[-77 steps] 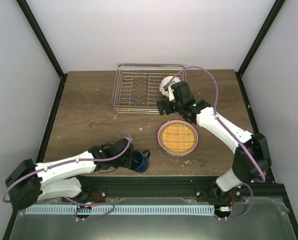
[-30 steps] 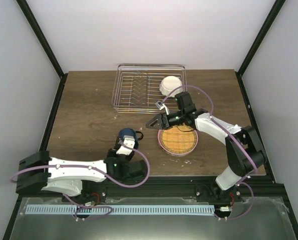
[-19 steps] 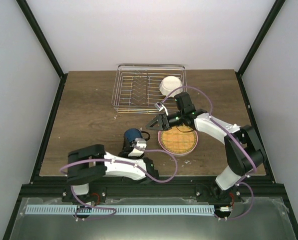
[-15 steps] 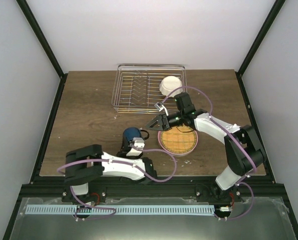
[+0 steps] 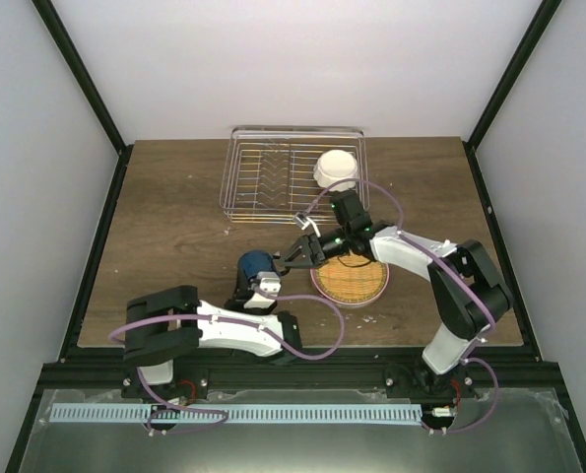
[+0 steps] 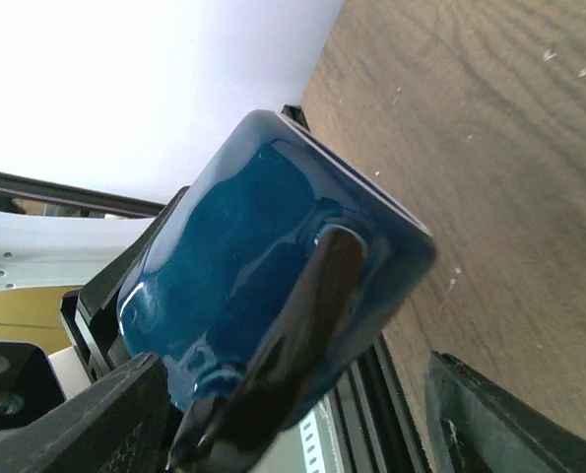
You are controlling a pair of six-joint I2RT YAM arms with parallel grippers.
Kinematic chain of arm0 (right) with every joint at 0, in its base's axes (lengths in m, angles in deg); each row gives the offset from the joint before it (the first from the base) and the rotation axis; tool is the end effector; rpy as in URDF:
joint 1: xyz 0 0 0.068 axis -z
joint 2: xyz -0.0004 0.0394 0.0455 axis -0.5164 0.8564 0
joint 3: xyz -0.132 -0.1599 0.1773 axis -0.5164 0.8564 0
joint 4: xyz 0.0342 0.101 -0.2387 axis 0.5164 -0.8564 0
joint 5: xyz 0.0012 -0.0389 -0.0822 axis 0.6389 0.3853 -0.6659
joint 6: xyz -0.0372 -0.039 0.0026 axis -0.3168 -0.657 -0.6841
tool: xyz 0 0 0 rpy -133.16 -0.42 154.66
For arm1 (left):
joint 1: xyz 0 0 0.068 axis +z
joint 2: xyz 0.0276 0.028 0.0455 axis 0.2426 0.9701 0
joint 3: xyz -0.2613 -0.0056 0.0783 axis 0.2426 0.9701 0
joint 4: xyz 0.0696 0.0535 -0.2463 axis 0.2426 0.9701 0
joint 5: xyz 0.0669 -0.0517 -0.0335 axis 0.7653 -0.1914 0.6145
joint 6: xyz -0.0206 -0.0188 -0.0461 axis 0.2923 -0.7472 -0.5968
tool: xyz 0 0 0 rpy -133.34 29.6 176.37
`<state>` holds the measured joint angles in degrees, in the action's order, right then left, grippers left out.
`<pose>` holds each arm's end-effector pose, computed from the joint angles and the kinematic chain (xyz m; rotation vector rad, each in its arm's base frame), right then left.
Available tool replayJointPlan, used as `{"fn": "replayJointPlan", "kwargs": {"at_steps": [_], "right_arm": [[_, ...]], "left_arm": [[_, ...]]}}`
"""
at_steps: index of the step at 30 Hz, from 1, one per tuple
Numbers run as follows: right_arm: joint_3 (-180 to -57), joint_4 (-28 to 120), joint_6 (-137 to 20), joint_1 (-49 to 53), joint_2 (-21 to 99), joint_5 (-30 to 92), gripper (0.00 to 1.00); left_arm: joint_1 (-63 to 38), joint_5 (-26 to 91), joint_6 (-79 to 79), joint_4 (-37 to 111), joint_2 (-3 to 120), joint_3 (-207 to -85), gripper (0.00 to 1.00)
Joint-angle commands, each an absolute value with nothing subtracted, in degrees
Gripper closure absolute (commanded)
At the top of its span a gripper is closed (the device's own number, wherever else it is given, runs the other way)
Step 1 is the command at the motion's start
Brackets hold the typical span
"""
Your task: Load the mixed dishes into the dish rack
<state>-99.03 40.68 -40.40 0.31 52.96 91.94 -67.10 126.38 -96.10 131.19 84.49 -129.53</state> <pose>0.2697 0.1993 0.2079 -0.7791 2.3084 1.8634 0.0702 -0.2211 0.1854 0.2592 1.6325 0.5677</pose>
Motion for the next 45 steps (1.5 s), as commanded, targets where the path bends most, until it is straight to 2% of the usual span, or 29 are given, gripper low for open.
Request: {"fn": "replayJointPlan", "kwargs": {"at_steps": [1,9,16,25,35,37,41,45], "right_arm": [[-99.6,44.1,-37.9,-2.1,54.1,94.0,0.29],[-99.3,48.4,-35.0,-3.9,56.5,95.8,0.38],[-97.4,55.5,-30.6,-4.6,57.0,98.2,0.54],[-97.1,57.9,-29.4,-4.7,58.2,98.4,0.8],[-97.9,56.9,-30.6,-4.7,60.0,96.2,0.89],[-98.6,55.4,-31.8,-4.7,60.4,95.1,0.9],[-100.2,53.2,-33.7,-4.7,61.6,93.4,0.92],[-100.8,55.2,-32.1,-4.7,62.8,93.5,0.94]], "left_arm": [[-67.9,131.8,-99.6,131.3,85.2,-131.5,1.0],[-67.9,132.1,-101.4,131.3,86.6,-132.1,1.0],[-68.0,132.3,-104.2,131.3,87.9,-132.4,1.0],[-68.0,132.1,-108.6,131.3,88.7,-131.9,0.96],[-68.0,131.5,-111.0,131.3,88.3,-130.5,0.88],[-68.0,131.4,-111.3,131.3,87.9,-130.3,0.84],[-68.0,131.1,-113.4,131.3,87.5,-128.9,0.66],[-68.0,130.8,-115.2,131.3,88.0,-127.8,0.55]]}}
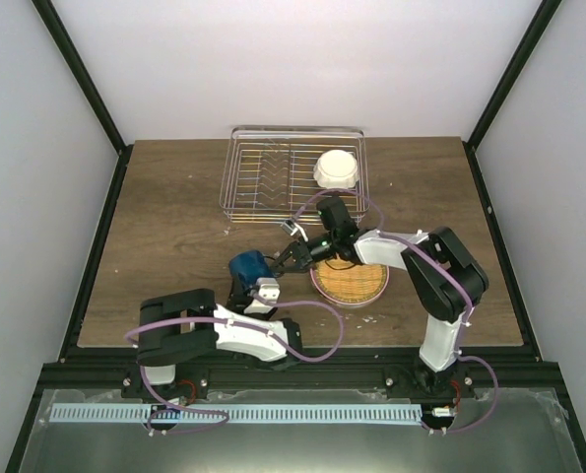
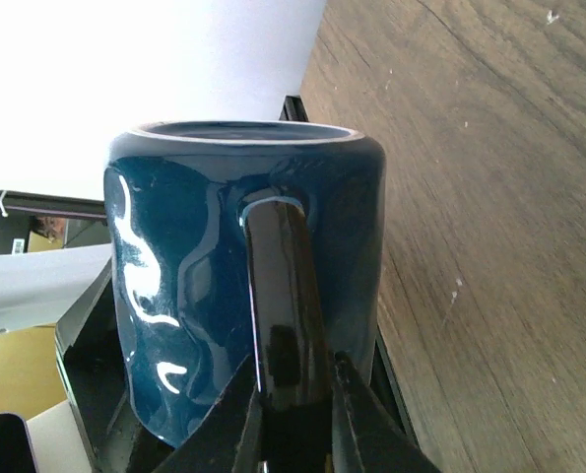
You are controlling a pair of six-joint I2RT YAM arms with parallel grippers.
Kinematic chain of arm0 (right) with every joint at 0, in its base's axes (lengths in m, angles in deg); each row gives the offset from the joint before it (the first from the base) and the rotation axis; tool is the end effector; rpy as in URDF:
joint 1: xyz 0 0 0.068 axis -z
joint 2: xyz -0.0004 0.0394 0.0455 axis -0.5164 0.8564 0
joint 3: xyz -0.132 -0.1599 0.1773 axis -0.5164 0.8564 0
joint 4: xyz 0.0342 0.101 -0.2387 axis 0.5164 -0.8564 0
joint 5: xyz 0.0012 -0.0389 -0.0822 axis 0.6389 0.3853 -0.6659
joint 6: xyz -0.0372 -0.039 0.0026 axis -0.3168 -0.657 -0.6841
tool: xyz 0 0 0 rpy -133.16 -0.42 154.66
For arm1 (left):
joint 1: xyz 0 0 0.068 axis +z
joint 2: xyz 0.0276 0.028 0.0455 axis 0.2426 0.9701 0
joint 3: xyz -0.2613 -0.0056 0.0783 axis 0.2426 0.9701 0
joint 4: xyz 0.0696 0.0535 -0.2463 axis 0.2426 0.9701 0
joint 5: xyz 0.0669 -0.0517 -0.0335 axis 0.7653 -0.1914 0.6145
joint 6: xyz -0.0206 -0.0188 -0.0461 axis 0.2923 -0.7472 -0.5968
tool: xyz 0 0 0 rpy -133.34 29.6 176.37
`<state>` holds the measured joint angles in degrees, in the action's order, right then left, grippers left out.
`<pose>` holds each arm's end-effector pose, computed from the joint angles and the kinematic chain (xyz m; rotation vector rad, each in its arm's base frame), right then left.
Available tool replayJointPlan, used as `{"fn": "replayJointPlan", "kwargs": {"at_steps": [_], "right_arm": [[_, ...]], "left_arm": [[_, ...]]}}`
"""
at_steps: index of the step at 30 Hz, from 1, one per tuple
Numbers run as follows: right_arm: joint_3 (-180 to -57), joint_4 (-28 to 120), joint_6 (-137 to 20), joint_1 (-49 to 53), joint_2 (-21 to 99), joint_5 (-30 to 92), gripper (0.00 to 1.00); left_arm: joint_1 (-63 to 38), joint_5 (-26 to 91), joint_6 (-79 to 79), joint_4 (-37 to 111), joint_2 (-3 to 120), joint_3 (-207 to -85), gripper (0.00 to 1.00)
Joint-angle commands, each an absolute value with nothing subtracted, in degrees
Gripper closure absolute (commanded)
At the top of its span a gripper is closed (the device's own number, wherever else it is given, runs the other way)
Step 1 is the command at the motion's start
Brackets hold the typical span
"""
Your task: Load the mixed dishes into the dish rack
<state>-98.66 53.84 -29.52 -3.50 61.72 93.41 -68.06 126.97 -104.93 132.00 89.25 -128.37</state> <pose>0.2750 0.2303 0.1714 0.7115 -2.3179 -1.9263 0.0666 -0.2231 0.1661 0.2422 1.6172 0.5273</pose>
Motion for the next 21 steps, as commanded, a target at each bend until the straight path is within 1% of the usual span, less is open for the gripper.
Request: {"fn": "replayJointPlan", "kwargs": {"at_steps": [1,4,11,17,21], "right_arm": [[-100.8,55.9,-31.7,-4.7,63.0,93.5,0.94],[-100.9,57.6,-30.5,-4.7,63.1,93.3,0.95],[-100.9,60.2,-28.7,-4.7,63.0,92.7,0.95],[-101.1,62.8,-26.8,-4.6,62.9,91.9,0.96],[-102.2,63.6,-26.0,-4.7,63.1,91.1,0.96]], "left_arm": [[-68.0,130.7,-115.6,131.4,88.2,-127.6,0.52],[-68.0,130.5,-116.5,131.3,88.8,-127.2,0.46],[-68.0,130.4,-117.4,131.3,89.4,-127.0,0.39],[-68.0,129.6,-118.3,131.3,89.9,-126.6,0.29],[-68.7,129.0,-118.5,131.4,90.0,-126.4,0.26]]}}
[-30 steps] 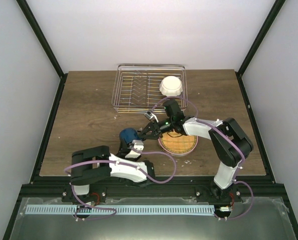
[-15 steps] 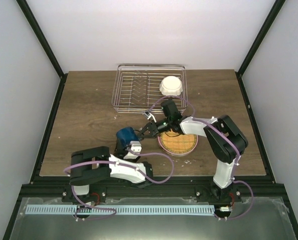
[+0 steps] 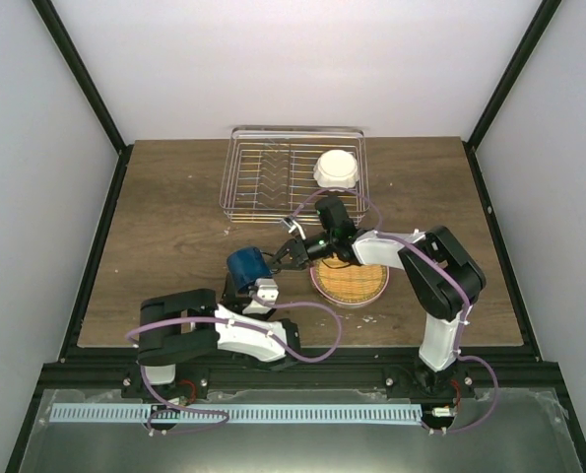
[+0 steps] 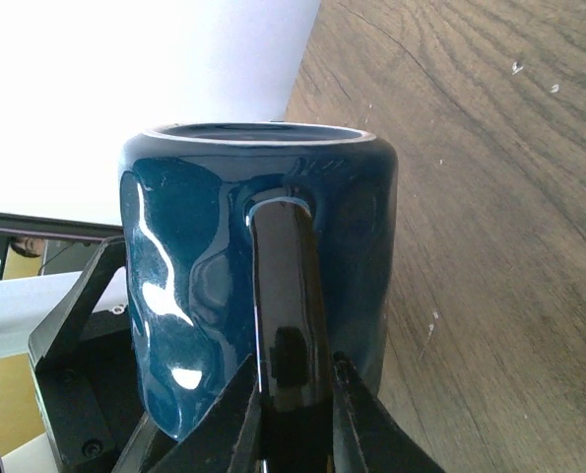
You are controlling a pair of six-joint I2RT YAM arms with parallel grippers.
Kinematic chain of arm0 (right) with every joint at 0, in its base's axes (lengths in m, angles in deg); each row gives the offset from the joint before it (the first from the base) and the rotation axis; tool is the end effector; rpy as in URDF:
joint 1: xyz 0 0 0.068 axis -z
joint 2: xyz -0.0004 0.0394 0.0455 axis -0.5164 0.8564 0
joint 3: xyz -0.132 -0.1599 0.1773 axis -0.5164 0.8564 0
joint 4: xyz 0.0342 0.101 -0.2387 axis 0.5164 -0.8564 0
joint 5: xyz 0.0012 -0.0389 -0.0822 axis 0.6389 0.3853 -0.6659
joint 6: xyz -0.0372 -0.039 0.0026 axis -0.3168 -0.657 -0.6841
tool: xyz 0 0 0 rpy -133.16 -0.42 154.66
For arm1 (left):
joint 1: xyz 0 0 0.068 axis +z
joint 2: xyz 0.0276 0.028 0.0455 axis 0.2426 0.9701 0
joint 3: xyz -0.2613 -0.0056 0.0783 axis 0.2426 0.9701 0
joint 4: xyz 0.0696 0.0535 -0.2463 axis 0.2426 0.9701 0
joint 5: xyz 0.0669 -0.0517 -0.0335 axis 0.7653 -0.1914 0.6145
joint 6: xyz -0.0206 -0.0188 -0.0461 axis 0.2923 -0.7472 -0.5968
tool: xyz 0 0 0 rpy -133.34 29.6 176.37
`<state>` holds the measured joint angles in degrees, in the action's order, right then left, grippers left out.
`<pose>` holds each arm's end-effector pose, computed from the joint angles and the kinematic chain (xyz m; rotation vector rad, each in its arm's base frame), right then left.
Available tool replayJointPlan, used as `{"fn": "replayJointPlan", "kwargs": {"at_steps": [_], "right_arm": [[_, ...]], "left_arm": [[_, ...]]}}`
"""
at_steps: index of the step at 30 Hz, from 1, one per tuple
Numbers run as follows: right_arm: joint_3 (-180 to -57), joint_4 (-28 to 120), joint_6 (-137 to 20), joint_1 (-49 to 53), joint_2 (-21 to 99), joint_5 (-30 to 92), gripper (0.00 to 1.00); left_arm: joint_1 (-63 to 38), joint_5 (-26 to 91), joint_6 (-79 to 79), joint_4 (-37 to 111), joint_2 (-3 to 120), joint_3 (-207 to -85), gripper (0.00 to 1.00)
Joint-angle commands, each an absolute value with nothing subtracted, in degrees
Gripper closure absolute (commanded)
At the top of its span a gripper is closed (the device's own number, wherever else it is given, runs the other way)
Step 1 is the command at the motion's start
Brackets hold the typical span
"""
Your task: Load the mixed dishes into the dish rack
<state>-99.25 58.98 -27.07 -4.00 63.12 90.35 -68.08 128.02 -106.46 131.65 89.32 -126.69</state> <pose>0.2813 0.2378 0.1708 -0.7086 2.3537 1.9347 0.0659 -0.2181 0.1619 0.2499 1.6030 0.5162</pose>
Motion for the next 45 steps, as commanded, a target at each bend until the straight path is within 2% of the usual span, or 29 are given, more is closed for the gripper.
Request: {"fn": "replayJointPlan", "kwargs": {"at_steps": [1,9,19,27,40,45], "right_arm": [[-102.4,64.3,-25.5,-4.7,63.1,91.0,0.96],[-104.1,68.2,-22.1,-4.6,62.3,91.0,0.96],[-108.0,64.8,-23.9,-4.6,61.3,88.7,0.96],[-114.0,52.6,-32.1,-4.3,59.8,82.0,0.96],[-116.5,42.0,-39.3,-2.6,60.0,74.0,0.96],[-116.6,38.3,-42.0,-2.0,60.4,69.3,0.97]], "left_arm": [[-68.9,129.1,-118.4,131.3,90.0,-126.6,0.26],[-70.8,128.9,-118.1,131.3,91.2,-128.4,0.24],[-72.5,127.5,-118.4,131.3,90.9,-129.1,0.23],[-73.0,125.7,-114.0,131.4,81.0,-129.1,0.21],[-72.9,126.1,-102.9,131.3,66.9,-127.2,0.2],[-67.8,123.4,-95.3,131.3,61.1,-126.6,0.17]]}}
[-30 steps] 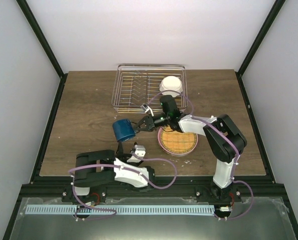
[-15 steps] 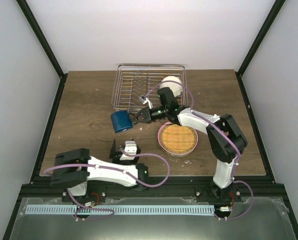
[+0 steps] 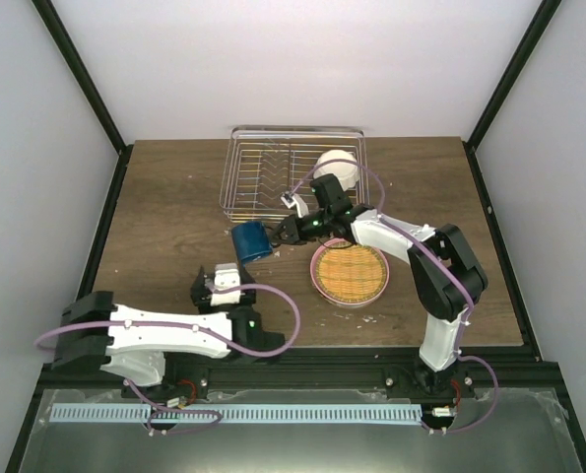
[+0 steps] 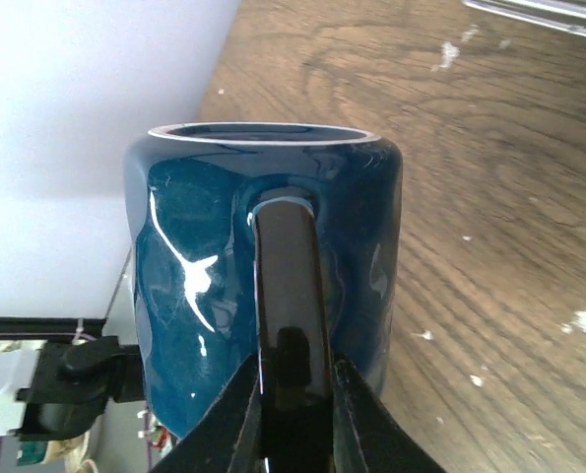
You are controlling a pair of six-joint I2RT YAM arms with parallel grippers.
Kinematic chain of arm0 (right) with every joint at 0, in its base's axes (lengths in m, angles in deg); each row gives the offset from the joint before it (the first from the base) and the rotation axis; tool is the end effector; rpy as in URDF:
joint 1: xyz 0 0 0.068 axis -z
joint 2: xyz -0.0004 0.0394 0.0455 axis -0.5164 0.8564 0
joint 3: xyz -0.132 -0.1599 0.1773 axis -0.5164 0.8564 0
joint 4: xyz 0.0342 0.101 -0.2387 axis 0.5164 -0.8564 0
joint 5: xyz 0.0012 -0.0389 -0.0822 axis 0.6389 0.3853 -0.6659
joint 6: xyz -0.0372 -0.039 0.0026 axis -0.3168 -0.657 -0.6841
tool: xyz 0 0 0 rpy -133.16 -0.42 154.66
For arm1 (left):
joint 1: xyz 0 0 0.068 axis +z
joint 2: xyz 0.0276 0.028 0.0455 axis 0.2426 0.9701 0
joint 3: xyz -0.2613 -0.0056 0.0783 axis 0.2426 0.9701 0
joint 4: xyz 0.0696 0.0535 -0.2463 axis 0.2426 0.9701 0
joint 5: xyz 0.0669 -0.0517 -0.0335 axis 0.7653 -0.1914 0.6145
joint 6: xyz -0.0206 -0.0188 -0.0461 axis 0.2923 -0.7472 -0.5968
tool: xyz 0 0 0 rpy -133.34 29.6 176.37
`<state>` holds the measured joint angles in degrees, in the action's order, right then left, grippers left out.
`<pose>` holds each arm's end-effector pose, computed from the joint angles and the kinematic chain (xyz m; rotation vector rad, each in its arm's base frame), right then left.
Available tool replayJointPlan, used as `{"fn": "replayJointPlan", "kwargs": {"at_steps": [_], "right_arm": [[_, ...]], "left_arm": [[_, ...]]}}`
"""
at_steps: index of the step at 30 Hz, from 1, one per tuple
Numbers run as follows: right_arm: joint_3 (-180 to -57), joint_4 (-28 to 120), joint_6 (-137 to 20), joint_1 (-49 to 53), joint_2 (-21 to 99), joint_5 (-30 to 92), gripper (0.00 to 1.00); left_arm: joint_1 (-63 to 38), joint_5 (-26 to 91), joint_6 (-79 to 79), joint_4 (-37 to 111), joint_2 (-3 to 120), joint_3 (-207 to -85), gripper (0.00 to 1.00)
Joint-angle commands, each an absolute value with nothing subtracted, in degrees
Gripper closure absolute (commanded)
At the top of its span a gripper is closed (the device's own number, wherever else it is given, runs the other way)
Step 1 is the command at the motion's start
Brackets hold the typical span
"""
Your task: Load the mixed dishes into the dish rack
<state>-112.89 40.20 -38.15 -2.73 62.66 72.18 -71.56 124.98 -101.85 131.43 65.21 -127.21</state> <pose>0.3144 0.2430 0.2142 -0.6311 2.3754 1.4908 0.0496 -0.1846 0.2416 0.0049 1.6619 0.2024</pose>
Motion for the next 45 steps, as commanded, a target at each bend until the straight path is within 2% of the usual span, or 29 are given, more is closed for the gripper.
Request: {"fn": "replayJointPlan", "kwargs": {"at_steps": [1,8,12,15,18,21,22,26,30,35,40,45], "right_arm": [[-116.6,37.9,-42.2,-1.7,60.5,68.9,0.96],[-117.3,35.3,-43.8,-0.9,60.8,65.9,0.96],[-117.4,34.7,-44.6,-0.6,60.8,64.8,0.96],[-117.2,34.7,-44.8,-0.3,60.9,64.6,0.96],[-117.2,35.0,-44.8,-0.2,61.3,64.7,0.96],[-117.4,35.2,-44.9,-0.2,61.7,65.0,0.96],[-117.5,35.3,-44.8,-0.2,61.9,65.1,0.97],[-117.3,35.3,-45.0,0.0,61.8,65.1,0.96],[-117.8,34.9,-45.5,0.4,61.9,64.6,0.96],[-118.8,33.3,-47.1,0.9,61.0,62.9,0.97],[-120.8,31.2,-48.8,1.6,60.1,60.2,0.97],[-121.7,30.5,-49.9,2.1,59.1,59.6,0.97]], "left_arm": [[-66.3,123.0,-93.2,131.3,59.8,-126.7,0.17],[-55.8,122.6,-79.1,130.9,48.7,-130.5,0.14],[-54.7,123.9,-67.1,125.9,42.6,-131.7,0.12],[-54.6,123.8,-48.3,113.1,37.2,-130.5,0.1],[-54.6,120.8,-21.9,90.8,29.9,-125.4,0.09],[-53.7,108.9,6.2,60.3,19.6,-115.3,0.09],[-53.2,106.7,8.9,56.5,16.4,-114.0,0.1],[-49.4,104.6,5.8,63.9,17.4,-117.9,0.09],[-45.1,96.7,5.5,67.6,23.1,-122.5,0.09],[-34.7,77.1,6.8,68.2,28.5,-126.4,0.05],[-21.2,52.3,5.7,67.6,32.6,-128.3,0.04],[-14.4,39.4,5.3,64.2,36.4,-127.7,0.06]]}}
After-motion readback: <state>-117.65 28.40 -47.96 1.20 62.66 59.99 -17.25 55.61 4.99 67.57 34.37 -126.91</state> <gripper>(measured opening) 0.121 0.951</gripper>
